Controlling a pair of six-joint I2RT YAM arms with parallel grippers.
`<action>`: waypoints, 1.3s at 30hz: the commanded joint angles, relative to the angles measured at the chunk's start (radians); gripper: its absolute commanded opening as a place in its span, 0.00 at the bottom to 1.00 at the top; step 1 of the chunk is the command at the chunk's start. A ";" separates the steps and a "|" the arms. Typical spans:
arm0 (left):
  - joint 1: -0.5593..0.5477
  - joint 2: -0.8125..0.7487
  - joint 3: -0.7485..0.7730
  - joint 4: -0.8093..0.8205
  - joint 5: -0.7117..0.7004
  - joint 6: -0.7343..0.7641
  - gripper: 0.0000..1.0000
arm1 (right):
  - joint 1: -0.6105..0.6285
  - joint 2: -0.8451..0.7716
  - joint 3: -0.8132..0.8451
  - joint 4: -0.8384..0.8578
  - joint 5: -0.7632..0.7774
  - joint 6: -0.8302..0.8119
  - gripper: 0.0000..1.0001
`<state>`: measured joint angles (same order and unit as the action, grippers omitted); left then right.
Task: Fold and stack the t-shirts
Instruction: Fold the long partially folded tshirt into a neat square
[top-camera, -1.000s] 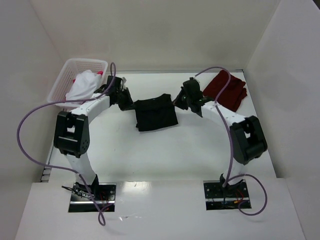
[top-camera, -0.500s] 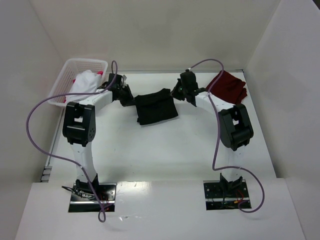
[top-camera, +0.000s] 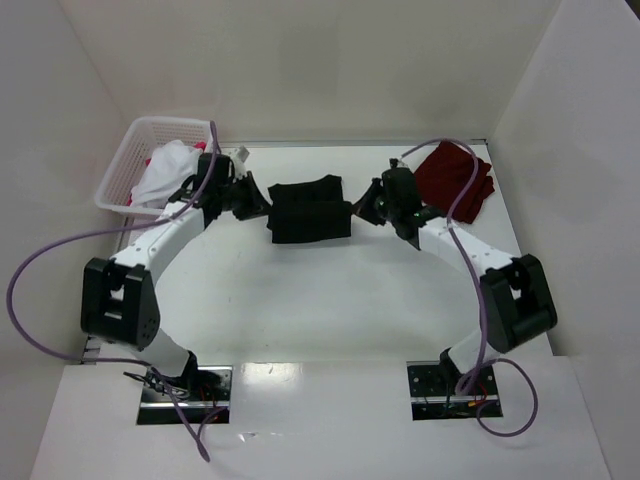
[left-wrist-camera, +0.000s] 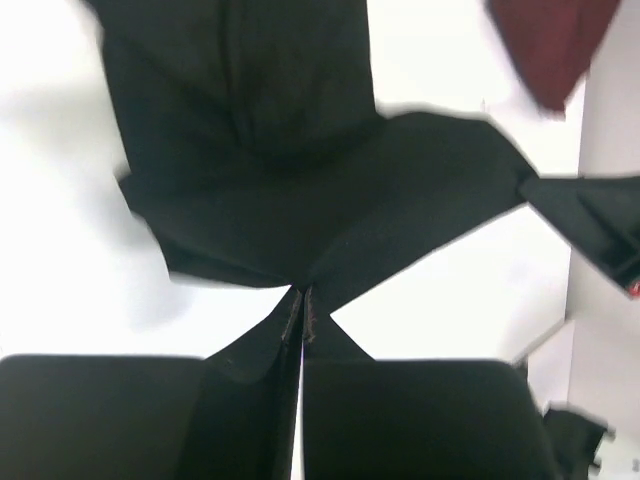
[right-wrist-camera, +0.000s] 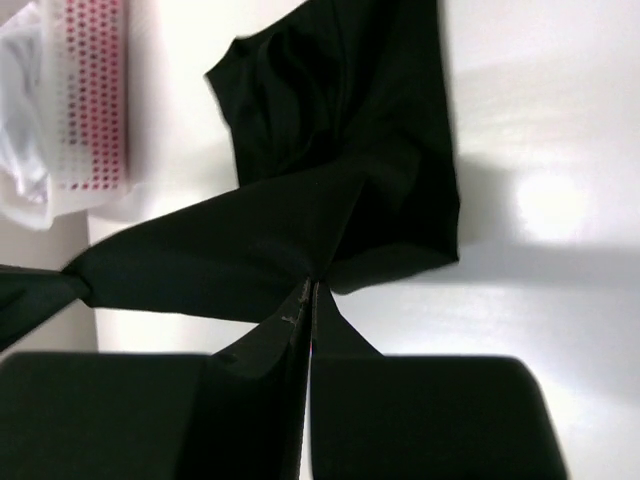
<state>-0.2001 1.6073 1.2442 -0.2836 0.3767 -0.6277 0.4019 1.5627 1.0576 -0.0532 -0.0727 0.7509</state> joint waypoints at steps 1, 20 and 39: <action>-0.031 -0.125 -0.112 -0.029 0.027 0.026 0.00 | 0.049 -0.113 -0.114 0.050 0.008 0.037 0.00; -0.182 -0.658 -0.313 -0.183 -0.093 -0.073 0.00 | 0.337 -0.622 -0.321 -0.126 0.228 0.191 0.00; -0.050 -0.064 -0.161 0.040 -0.078 -0.066 0.00 | 0.129 -0.150 -0.070 0.010 0.157 0.030 0.00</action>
<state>-0.2680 1.5024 1.0370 -0.3180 0.2832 -0.6853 0.5484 1.3430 0.8738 -0.1448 0.1028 0.8371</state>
